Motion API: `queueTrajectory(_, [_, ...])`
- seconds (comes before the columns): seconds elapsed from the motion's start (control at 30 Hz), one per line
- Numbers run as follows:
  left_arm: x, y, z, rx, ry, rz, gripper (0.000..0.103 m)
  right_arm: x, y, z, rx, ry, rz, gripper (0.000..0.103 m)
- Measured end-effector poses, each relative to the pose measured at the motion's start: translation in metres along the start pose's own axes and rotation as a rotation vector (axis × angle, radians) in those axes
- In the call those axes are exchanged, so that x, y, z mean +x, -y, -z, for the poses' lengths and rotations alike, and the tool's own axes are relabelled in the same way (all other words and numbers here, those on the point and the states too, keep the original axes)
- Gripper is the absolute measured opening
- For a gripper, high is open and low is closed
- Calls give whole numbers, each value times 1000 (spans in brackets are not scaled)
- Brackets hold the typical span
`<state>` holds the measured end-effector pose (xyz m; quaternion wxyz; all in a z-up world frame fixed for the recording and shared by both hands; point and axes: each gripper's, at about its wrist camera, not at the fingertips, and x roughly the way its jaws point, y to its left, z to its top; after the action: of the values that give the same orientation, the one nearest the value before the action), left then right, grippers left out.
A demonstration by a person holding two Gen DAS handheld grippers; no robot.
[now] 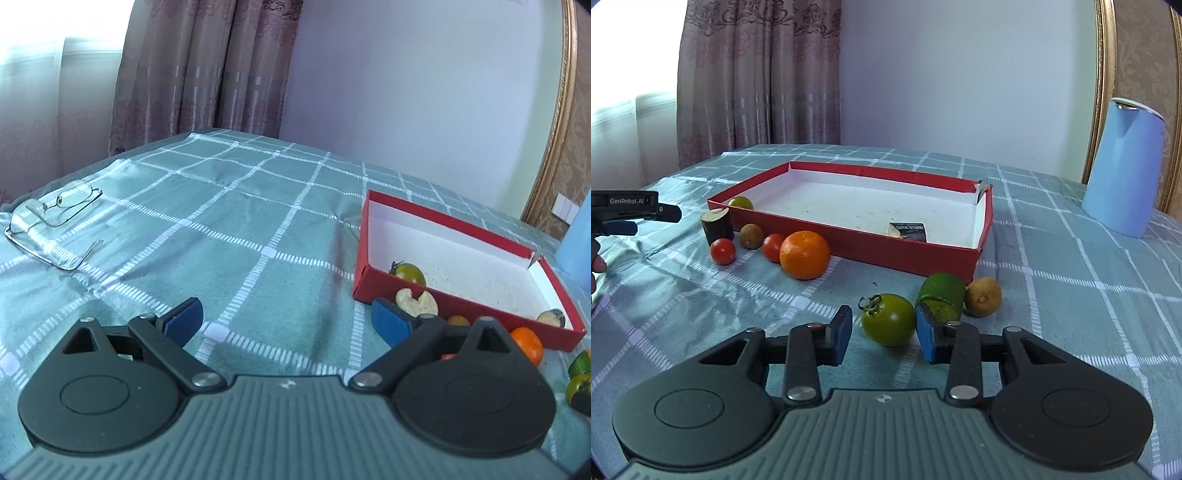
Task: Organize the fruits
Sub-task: 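Close the right gripper around the green tomato with a stem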
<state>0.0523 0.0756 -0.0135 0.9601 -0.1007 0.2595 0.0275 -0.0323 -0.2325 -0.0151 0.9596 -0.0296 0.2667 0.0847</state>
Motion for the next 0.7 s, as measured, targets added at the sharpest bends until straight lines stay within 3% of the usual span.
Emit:
queueTrajectory(0.2, [1,9,1,75,-16,63,97,1,6,0,39,-2,5,32])
queueTrajectory(0.47, [-20,45,14,241,23,160,97,-1,13,2,88,16,-18,31])
queueTrajectory(0.53, [-22,56,17,269,25,189,95,-1,16,2,105,20,-29,31])
queueTrajectory(0.6, [-22,71,20,309,16,203,85,-2,18,2,115,22,-36,31])
queueTrajectory(0.7, [-21,87,25,360,18,218,83,-3,19,3,126,31,-45,31])
